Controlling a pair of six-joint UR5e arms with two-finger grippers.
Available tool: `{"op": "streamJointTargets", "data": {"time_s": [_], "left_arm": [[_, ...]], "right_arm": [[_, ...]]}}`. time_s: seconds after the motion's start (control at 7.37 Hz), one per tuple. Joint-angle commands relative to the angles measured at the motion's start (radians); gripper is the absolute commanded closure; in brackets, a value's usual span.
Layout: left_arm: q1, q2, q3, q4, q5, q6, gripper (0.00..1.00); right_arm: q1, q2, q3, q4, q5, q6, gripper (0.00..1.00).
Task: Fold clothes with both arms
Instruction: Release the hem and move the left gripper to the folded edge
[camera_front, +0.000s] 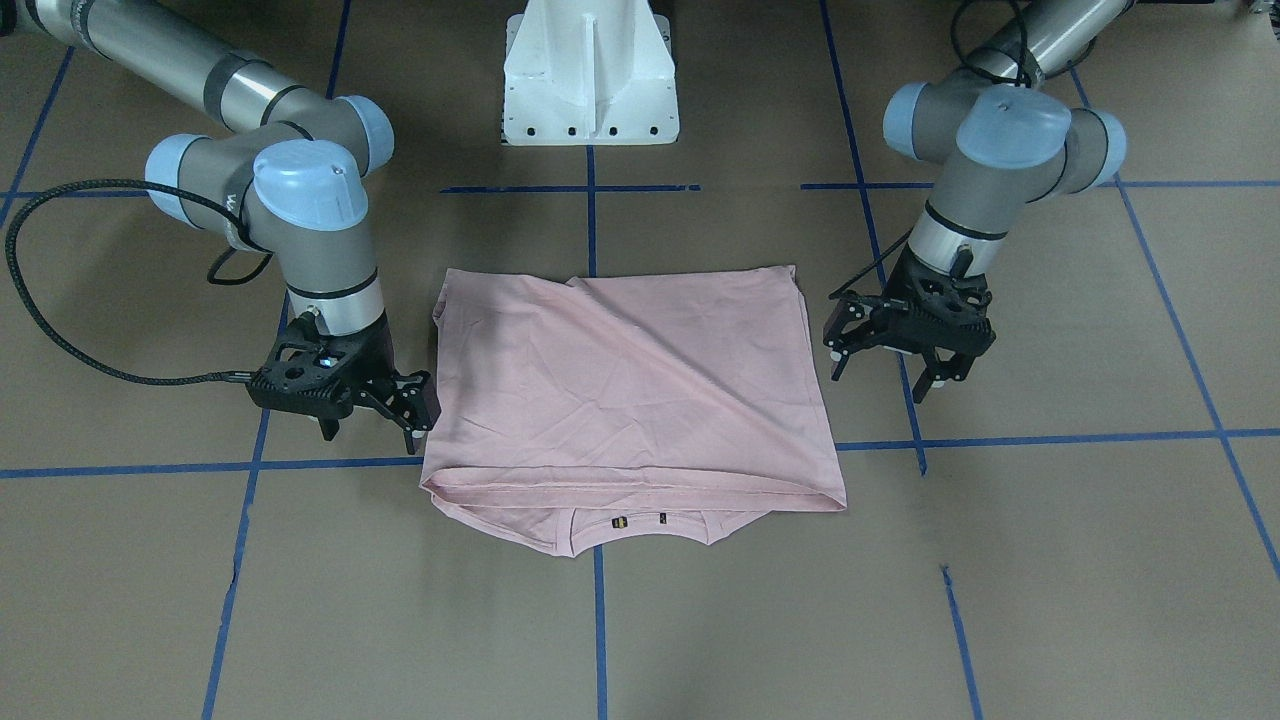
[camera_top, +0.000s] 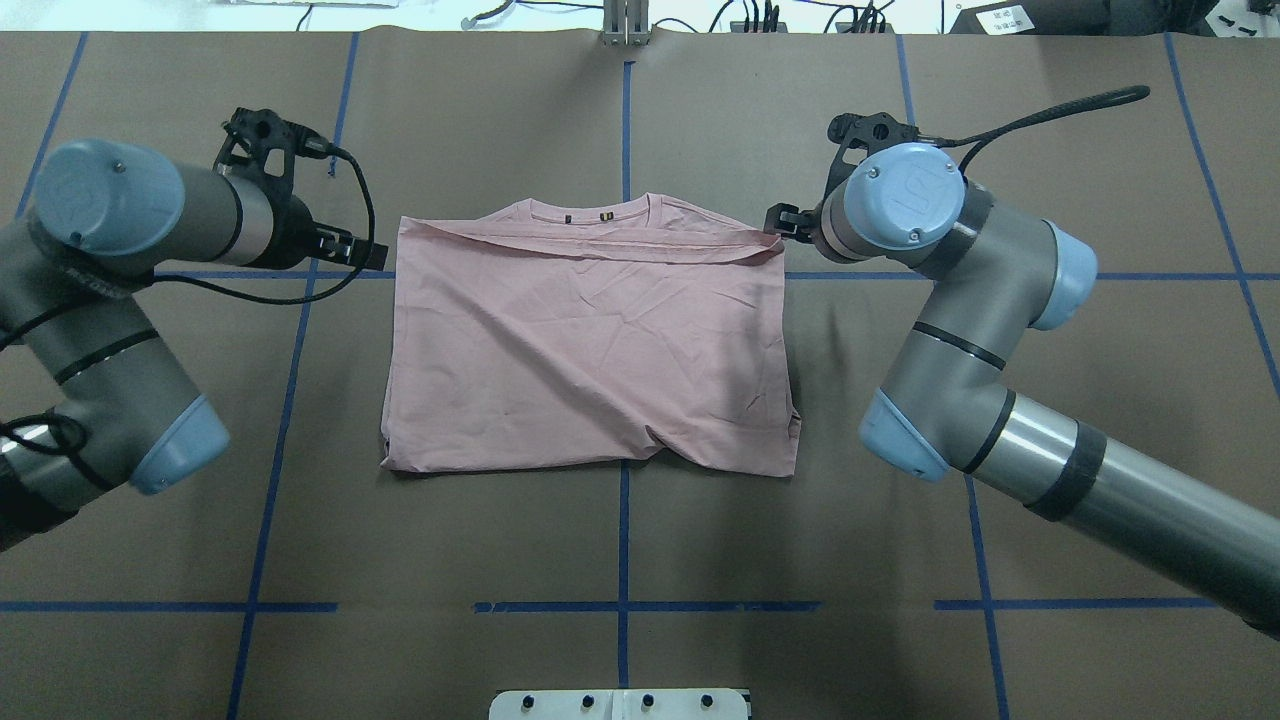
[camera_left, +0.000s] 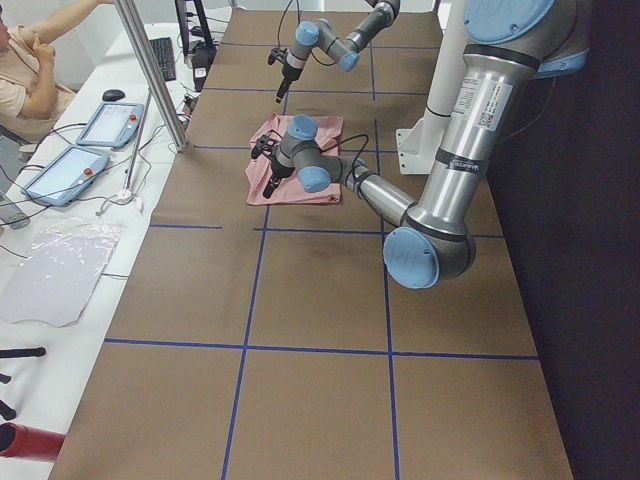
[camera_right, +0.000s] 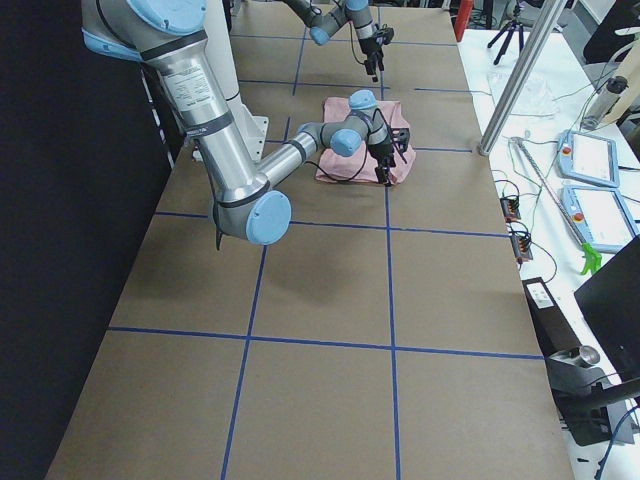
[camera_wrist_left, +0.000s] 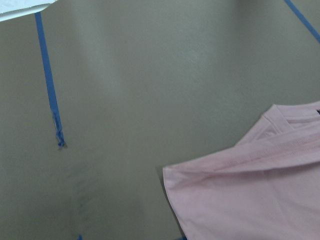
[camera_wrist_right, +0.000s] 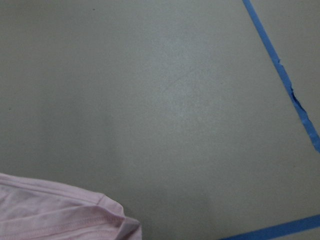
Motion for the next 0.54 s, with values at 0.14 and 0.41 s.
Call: {"op": "streamJointTargets", "data": {"time_s": [0.14,0.41], "left_arm": [[0.206,0.107,-0.114,0.0,0.116,-0.247,0.07],[0.307,0.107,-0.112,0.003,0.174,-0.332,0.14]], "right_arm": [[0.001,-0.022,0.034,-0.001,-0.001,0.0,0.0],[0.001,-0.022,0.033,-0.001,-0.001,0.0,0.0]]}}
